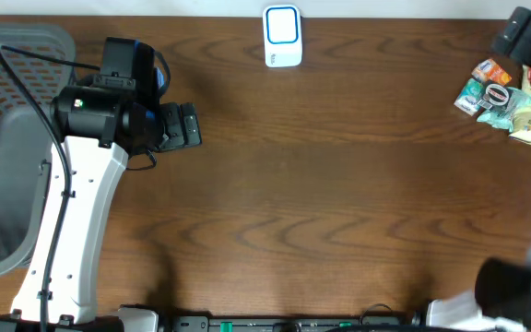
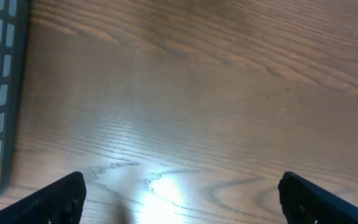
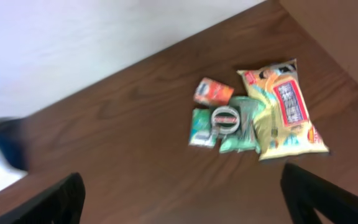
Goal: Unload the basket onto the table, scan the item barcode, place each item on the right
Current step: 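Carry the Zam-Buk box to the right edge and release it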
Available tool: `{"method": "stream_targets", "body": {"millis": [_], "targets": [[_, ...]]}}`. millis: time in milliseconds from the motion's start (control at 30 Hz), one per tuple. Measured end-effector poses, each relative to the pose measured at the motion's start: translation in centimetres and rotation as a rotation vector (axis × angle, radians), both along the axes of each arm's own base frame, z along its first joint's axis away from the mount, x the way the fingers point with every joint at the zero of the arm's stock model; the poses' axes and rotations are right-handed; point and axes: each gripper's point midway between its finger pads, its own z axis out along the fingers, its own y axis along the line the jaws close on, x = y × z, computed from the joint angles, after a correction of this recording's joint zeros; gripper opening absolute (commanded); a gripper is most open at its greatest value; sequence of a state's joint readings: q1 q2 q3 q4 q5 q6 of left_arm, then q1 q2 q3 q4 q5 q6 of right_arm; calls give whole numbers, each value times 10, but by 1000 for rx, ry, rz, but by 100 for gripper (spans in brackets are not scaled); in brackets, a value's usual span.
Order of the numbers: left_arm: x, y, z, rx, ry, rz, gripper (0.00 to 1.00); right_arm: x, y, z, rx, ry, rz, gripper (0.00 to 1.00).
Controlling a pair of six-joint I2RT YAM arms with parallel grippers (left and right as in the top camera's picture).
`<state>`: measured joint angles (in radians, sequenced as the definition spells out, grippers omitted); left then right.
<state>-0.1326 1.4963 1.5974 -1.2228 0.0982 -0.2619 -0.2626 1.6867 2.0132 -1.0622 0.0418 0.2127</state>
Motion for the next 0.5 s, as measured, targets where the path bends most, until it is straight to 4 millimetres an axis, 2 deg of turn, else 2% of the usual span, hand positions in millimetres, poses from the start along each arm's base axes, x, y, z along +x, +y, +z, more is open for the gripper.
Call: {"method": "stream_targets", "body": {"millis": [67, 200, 400, 500], "targets": [[0, 0, 0, 0, 0, 0, 98, -19, 13, 19, 15, -28, 14, 90], [0, 0, 0, 0, 0, 0, 98, -51, 30, 26, 39, -19, 30, 90], [0, 0, 0, 0, 0, 0, 98, -89, 57, 4, 68, -23, 61, 91], [0, 0, 0, 0, 0, 0, 98, -110, 70, -19, 84, -9, 86, 91]]}}
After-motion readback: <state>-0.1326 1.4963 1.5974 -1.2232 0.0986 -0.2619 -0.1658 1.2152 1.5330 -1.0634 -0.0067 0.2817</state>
